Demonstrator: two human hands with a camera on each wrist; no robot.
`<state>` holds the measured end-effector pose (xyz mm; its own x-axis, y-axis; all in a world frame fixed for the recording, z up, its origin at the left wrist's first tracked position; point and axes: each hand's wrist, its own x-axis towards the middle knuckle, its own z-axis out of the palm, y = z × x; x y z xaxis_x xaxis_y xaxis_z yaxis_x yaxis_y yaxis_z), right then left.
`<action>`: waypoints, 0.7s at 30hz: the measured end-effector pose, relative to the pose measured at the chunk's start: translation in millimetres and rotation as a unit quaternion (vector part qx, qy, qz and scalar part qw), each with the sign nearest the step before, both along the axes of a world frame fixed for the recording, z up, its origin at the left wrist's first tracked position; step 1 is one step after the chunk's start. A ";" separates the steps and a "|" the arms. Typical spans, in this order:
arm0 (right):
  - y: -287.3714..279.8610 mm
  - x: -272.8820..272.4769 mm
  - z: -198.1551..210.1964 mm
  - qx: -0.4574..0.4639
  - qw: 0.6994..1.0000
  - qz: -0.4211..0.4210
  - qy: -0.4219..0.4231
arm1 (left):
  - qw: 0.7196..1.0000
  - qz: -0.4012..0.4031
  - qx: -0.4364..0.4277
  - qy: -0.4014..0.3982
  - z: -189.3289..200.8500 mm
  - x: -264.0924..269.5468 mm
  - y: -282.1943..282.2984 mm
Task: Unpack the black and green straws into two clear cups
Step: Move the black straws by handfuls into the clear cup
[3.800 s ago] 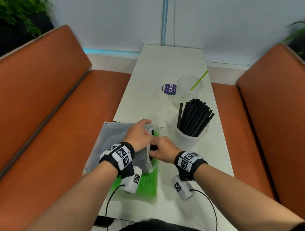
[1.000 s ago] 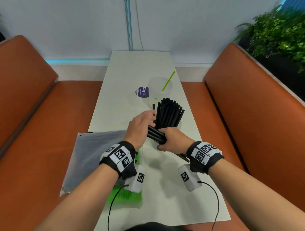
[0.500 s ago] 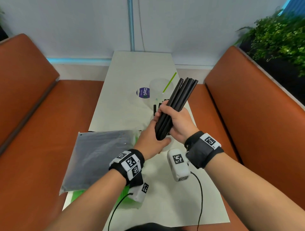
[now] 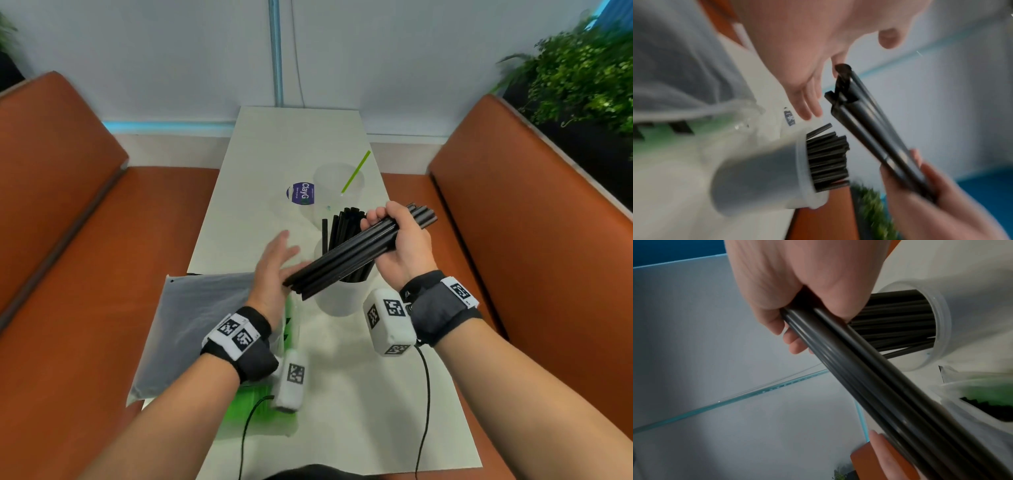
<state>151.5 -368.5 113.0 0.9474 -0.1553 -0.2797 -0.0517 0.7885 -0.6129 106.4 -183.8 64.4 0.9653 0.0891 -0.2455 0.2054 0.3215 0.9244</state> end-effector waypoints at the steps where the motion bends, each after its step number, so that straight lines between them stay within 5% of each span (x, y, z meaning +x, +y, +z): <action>1: 0.8 0.4 0.3 0.009 1.000 -0.008 -0.003 | 0.995 0.048 -0.087 0.023 2.4 2.9 0.9; 4: 13.4 -3.1 -1.2 0.014 1.000 -0.007 -0.015 | 0.982 0.065 -0.171 0.054 5.5 3.4 -1.4; 13: 16.7 -3.2 0.6 -0.043 0.997 0.017 -0.064 | 0.996 -0.009 -0.077 0.046 -7.8 4.8 -14.5; 17: -5.8 8.9 7.8 -0.089 0.992 -0.024 -0.086 | 0.996 -0.030 0.070 0.038 -15.2 8.3 -16.7; 21: -28.9 24.8 14.0 -0.180 0.976 -0.084 -0.091 | 0.956 -0.086 0.281 0.002 -32.1 13.7 -14.7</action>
